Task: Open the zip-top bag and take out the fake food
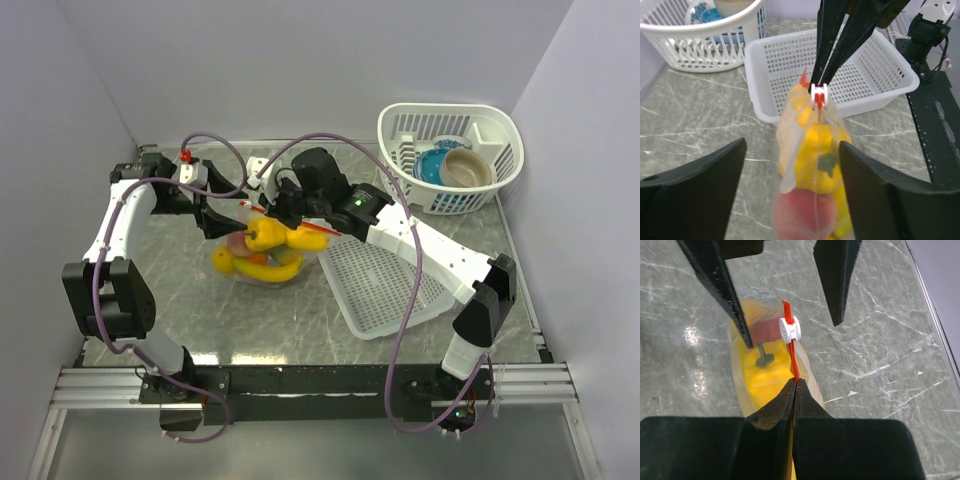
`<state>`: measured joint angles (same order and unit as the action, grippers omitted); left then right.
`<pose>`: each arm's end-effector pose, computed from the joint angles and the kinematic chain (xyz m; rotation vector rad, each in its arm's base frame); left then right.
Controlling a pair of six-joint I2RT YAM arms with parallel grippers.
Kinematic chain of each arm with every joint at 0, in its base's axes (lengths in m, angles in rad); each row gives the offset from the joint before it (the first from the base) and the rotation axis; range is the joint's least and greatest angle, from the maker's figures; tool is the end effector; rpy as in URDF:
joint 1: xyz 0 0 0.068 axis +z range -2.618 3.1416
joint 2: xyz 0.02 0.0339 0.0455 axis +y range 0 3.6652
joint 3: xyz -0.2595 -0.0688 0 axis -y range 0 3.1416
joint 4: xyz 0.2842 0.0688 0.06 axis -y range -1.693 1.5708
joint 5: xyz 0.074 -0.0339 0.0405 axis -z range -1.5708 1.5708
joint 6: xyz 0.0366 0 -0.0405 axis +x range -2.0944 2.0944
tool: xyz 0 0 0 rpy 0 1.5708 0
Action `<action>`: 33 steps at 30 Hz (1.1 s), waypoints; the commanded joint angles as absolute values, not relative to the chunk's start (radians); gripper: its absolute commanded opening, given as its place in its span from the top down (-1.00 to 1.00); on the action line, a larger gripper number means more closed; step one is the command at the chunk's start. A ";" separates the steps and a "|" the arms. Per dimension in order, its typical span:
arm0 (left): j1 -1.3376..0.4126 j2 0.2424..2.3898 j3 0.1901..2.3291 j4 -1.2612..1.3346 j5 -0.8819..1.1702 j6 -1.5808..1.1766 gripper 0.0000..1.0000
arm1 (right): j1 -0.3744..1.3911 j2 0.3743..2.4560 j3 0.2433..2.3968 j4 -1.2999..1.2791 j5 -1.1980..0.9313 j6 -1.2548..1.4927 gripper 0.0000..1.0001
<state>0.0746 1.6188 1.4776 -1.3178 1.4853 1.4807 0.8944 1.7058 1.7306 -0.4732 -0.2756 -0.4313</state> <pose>0.3327 -0.0117 0.3155 1.2182 1.2962 -1.0922 0.2651 0.3462 0.3903 -1.3956 1.4987 0.5697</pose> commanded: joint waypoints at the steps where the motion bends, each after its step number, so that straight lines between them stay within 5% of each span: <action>1: 0.072 1.623 1.549 -1.374 1.689 1.511 -0.47 | 0.900 1.689 1.801 -0.425 -0.295 -0.414 1.00; 10: 0.072 1.606 1.545 -1.374 1.687 1.491 0.98 | 0.900 1.692 1.784 -0.410 -0.295 -0.407 1.00; 16: 0.072 1.588 1.525 -1.335 1.674 1.457 0.99 | 0.900 1.669 1.743 -0.354 -0.268 -0.396 1.00; 25: 0.066 1.589 1.525 -1.374 1.658 1.477 0.99 | 0.905 1.686 1.744 -0.256 -0.305 -0.402 0.65; 28: 0.064 1.588 1.525 -1.374 1.654 1.473 0.99 | 0.908 1.698 1.770 -0.278 -0.379 -0.408 0.47; 29: 0.064 1.586 1.525 -1.374 1.651 1.473 0.99 | 0.910 1.701 1.773 -0.282 -0.386 -0.413 0.22; 33: 0.064 1.580 1.517 -1.374 1.647 1.476 0.99 | 0.913 1.706 1.763 -0.276 -0.403 -0.413 0.19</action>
<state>0.0704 1.6203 1.5200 -1.3403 1.4673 1.4719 0.8993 1.7061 1.7309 -0.3336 -0.3450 -0.4088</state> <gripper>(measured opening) 0.018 0.396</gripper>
